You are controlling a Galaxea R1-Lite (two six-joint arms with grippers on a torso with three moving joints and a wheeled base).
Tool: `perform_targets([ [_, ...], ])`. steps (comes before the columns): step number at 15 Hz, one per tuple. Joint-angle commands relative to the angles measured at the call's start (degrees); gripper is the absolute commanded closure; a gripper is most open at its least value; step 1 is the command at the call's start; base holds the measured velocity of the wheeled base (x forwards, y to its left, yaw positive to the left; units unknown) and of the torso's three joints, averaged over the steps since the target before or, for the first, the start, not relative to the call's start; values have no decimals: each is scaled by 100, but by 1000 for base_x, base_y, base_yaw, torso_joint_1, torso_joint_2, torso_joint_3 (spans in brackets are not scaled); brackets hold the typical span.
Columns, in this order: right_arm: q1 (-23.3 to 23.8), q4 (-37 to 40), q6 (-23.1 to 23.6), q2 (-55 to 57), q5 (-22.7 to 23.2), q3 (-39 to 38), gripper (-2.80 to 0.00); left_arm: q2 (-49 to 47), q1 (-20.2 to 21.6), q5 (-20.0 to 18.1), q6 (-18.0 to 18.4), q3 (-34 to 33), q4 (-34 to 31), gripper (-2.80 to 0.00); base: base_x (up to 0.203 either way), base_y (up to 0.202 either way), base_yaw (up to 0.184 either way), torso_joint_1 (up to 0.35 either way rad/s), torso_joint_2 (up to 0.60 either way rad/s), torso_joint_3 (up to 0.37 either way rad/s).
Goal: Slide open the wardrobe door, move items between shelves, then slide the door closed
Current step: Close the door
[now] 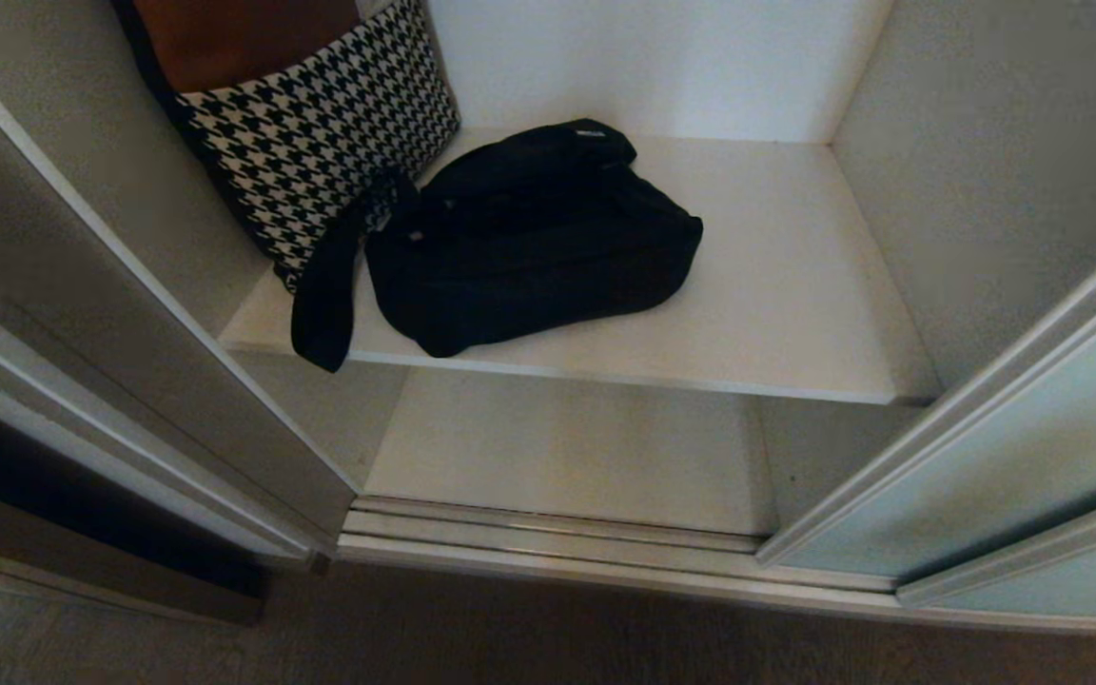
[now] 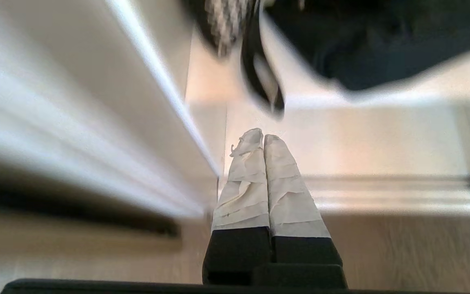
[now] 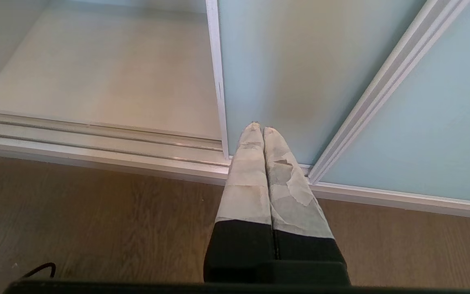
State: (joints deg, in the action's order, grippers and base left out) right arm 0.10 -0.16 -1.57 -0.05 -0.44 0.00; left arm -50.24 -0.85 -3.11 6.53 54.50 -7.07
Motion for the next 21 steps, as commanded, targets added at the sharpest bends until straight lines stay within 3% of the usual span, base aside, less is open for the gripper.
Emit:
perform_targets([
  [1, -1, -2, 6, 5, 0, -9, 0, 1507, 325, -140, 0, -1171, -13, 0, 0, 0, 0, 0, 0, 0],
  [5, -1, -2, -1, 5, 0, -9, 0, 3294, 420, -304, 24, -3209, -1, 0, 0, 0, 0, 0, 0, 0],
  [9, -1, -2, -1, 5, 0, -9, 0, 4703, 196, -311, 60, -4383, 17, 0, 0, 0, 0, 0, 0, 0],
  [12, -1, -2, -1, 5, 0, -9, 0, 5022, 150, 254, -159, -5316, 566, 0, 0, 0, 0, 0, 0, 0],
  [21, -1, -2, -1, 5, 0, -9, 0, 5006, 146, 280, -115, -5442, 690, 0, 0, 0, 0, 0, 0, 0],
])
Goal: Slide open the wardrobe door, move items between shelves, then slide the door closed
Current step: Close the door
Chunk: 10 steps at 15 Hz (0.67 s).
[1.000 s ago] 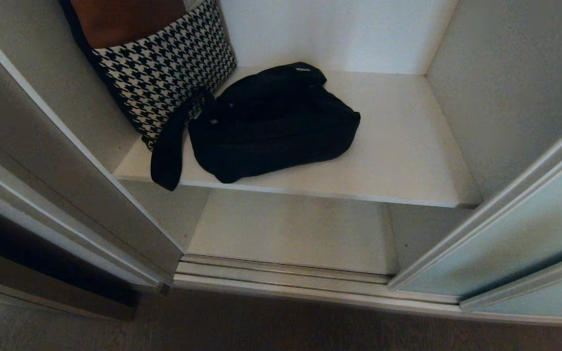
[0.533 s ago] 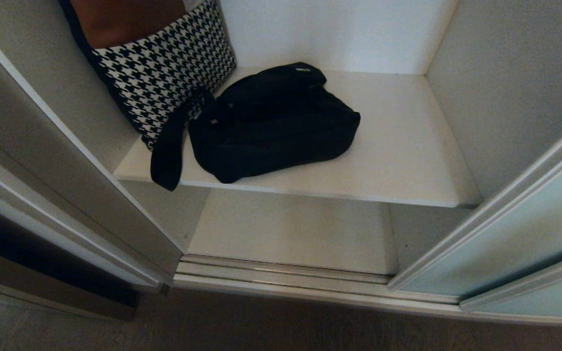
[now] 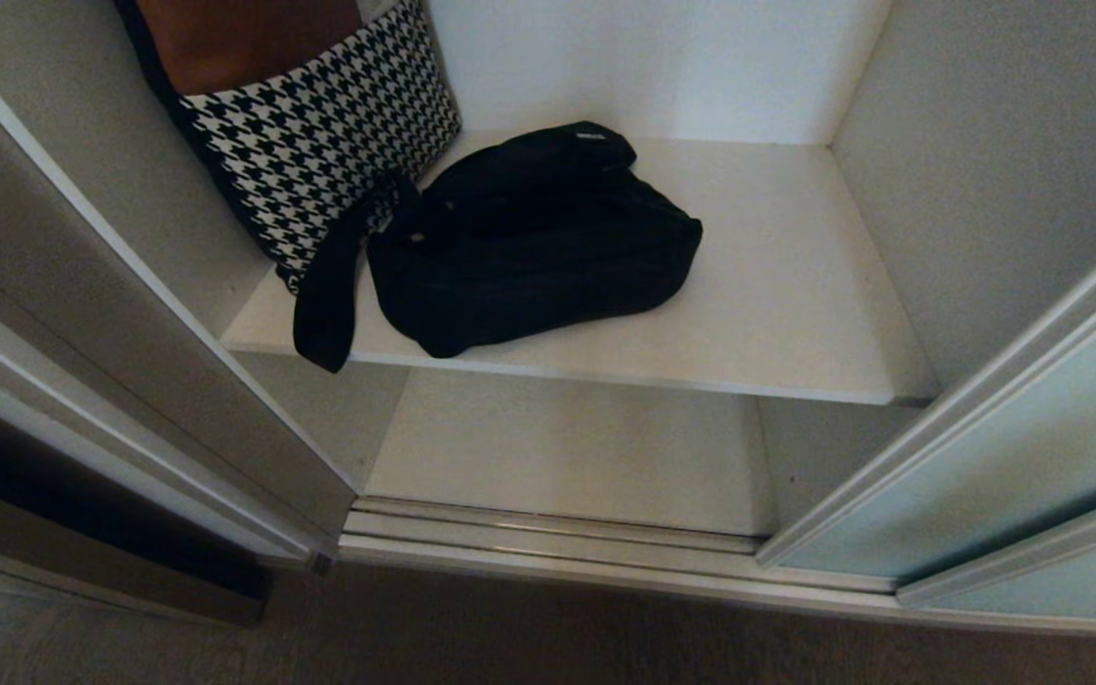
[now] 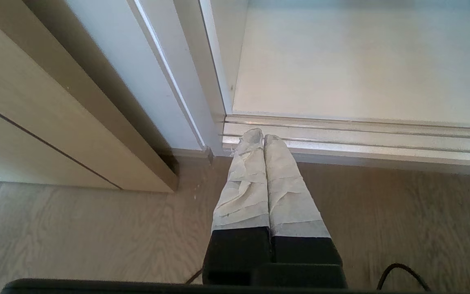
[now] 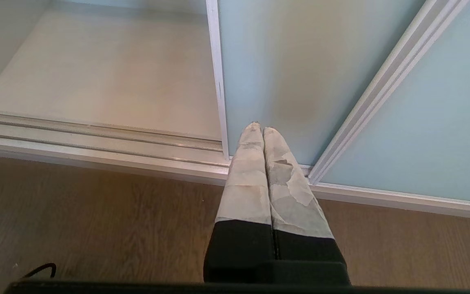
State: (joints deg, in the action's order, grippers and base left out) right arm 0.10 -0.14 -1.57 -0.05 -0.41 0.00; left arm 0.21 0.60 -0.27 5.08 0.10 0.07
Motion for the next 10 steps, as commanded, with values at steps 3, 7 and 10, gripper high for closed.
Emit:
perform_targets([
  [3, -1, -3, 0, 5, -2, -9, 0, -38, 2, -35, 107, -10, -34, 0, -106, 0, 0, 3, 2, 1],
  [7, -1, -3, -1, 5, -2, -9, 0, -30, 2, -36, 107, -10, -34, 0, -196, 0, 1, 1, 2, 3],
  [10, -1, -3, -1, 5, -2, -9, 0, -30, 2, -35, 89, -10, -25, 0, -196, 0, 1, 1, 3, 2],
])
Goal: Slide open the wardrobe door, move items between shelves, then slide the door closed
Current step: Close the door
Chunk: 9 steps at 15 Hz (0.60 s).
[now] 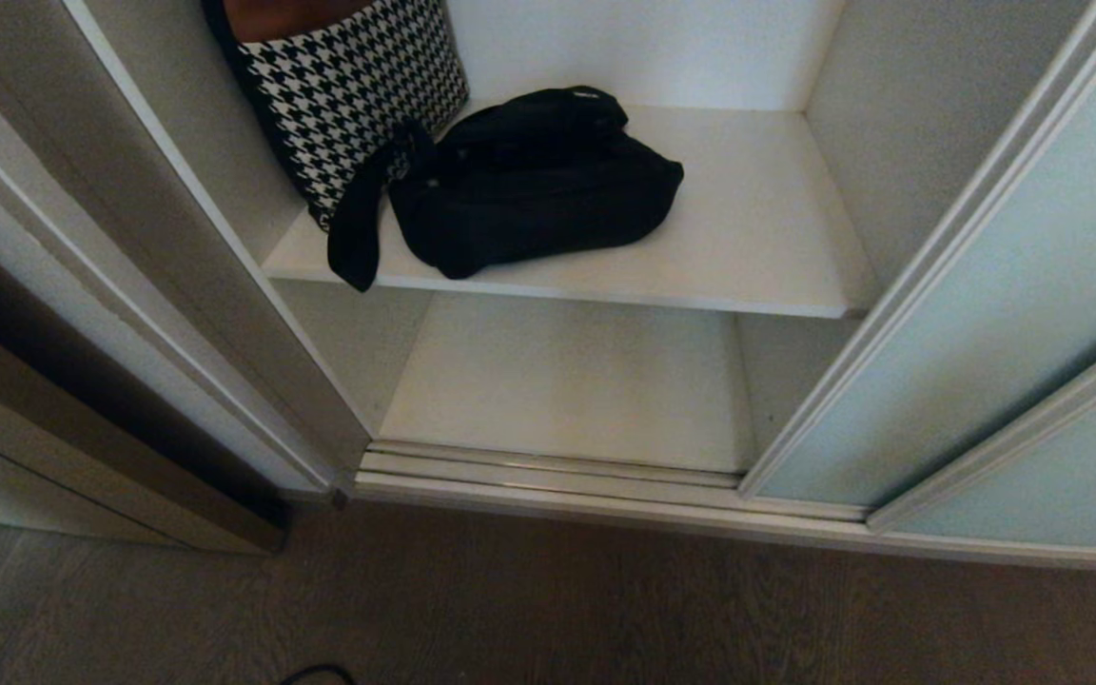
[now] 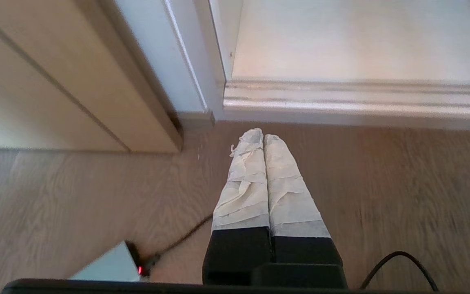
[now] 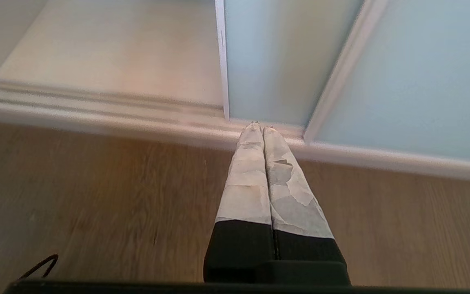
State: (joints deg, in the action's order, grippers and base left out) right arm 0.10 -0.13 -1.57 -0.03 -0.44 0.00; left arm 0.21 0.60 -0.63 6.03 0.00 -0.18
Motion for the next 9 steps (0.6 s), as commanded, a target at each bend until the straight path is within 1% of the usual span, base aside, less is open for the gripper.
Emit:
perform_targets([
  [1, -1, -4, -1, 3, 0, -9, 0, -30, 2, 1, -22, 0, 1, 0, -176, 0, -1, 2, 4, 4],
  [2, -1, -4, -1, 3, 0, -9, 0, -30, 2, 1, -49, 0, 9, 0, -113, 0, -1, -1, -1, 5],
  [4, -1, -4, -1, 3, 0, -9, 0, -30, 2, -6, -109, 0, 17, 0, 0, 0, 0, 0, 0, 0],
  [7, -1, -4, -1, 3, 0, -9, 0, -30, 2, 41, -437, 0, 36, 0, 0, 0, 0, 0, 0, 0],
  [8, -1, -4, -1, 3, 0, -9, 0, -30, 2, 54, -520, 0, 36, 0, 0, 0, 0, 0, 0, 0],
  [9, -1, -4, 3, 3, 0, -9, 0, -30, 2, 47, -528, 0, 45, 0, 0, 0, 0, 0, 0, 0],
])
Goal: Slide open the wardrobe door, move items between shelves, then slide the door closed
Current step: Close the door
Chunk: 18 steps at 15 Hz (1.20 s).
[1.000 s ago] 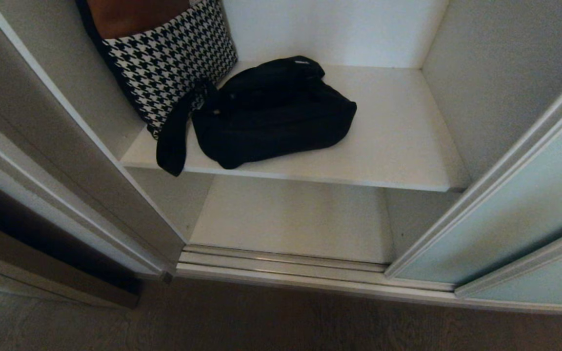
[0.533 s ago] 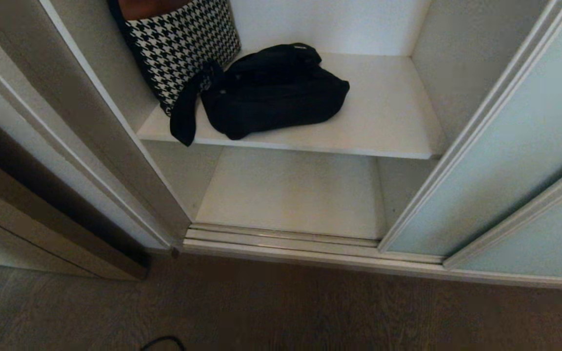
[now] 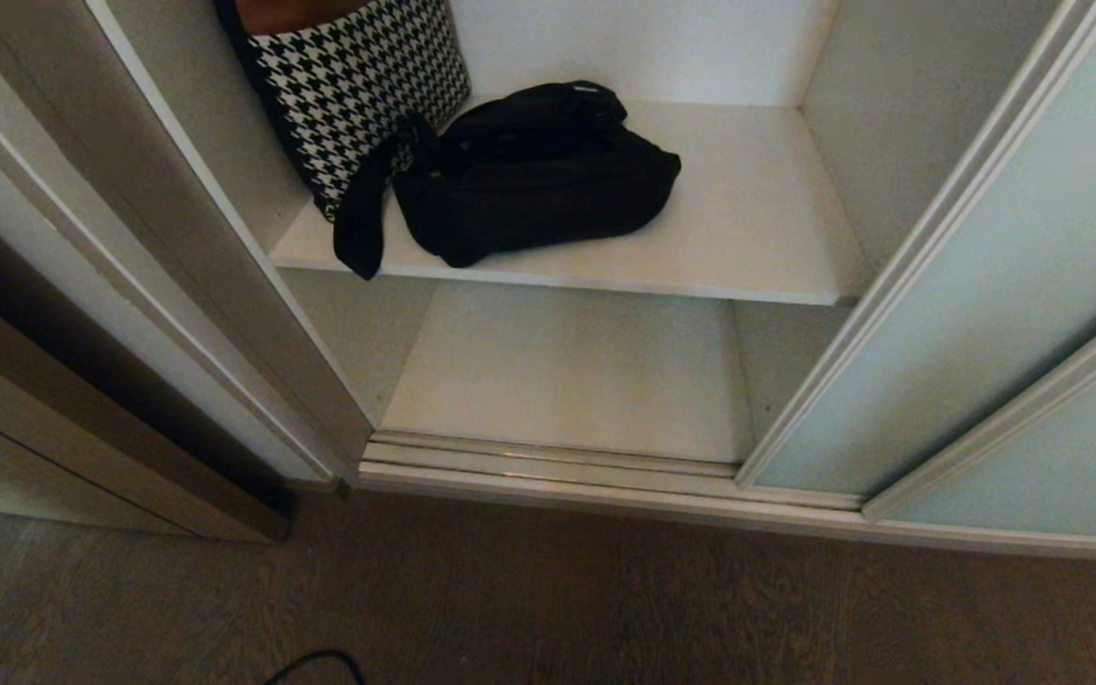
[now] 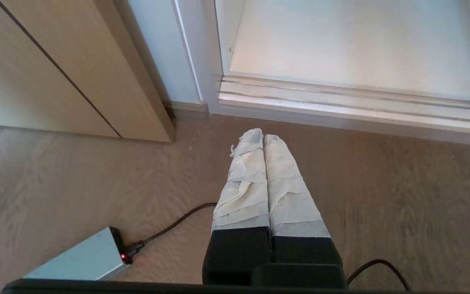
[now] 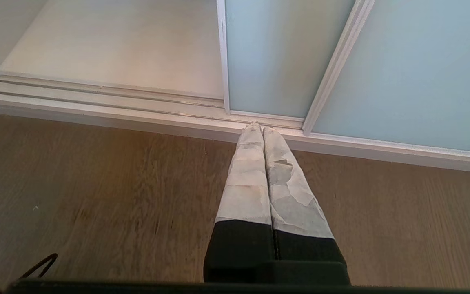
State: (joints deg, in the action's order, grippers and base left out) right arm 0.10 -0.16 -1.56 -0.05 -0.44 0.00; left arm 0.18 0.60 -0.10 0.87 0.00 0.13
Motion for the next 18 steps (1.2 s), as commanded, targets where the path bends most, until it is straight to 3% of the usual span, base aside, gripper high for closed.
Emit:
perform_targets([
  [1, -1, -2, -2, 5, 0, -9, 0, -27, 2, -8, 12, 0, 8, 0, 0, 0, 0, 0, 0, 0],
  [11, -1, -12, 46, -8, -29, 66, 0, -27, 2, 1, -43, 0, 22, 0, 0, 0, 0, 0, 0, 0],
  [14, -3, 619, 58, 93, -213, 1414, 0, -27, 2, -4, -43, 0, 22, 0, 0, 0, 0, 0, 0, 0],
  [18, -9, 2836, 48, 596, -280, 4220, 0, -27, 2, 1, -43, 0, 22, 0, 0, 0, 0, 0, 0, 0],
])
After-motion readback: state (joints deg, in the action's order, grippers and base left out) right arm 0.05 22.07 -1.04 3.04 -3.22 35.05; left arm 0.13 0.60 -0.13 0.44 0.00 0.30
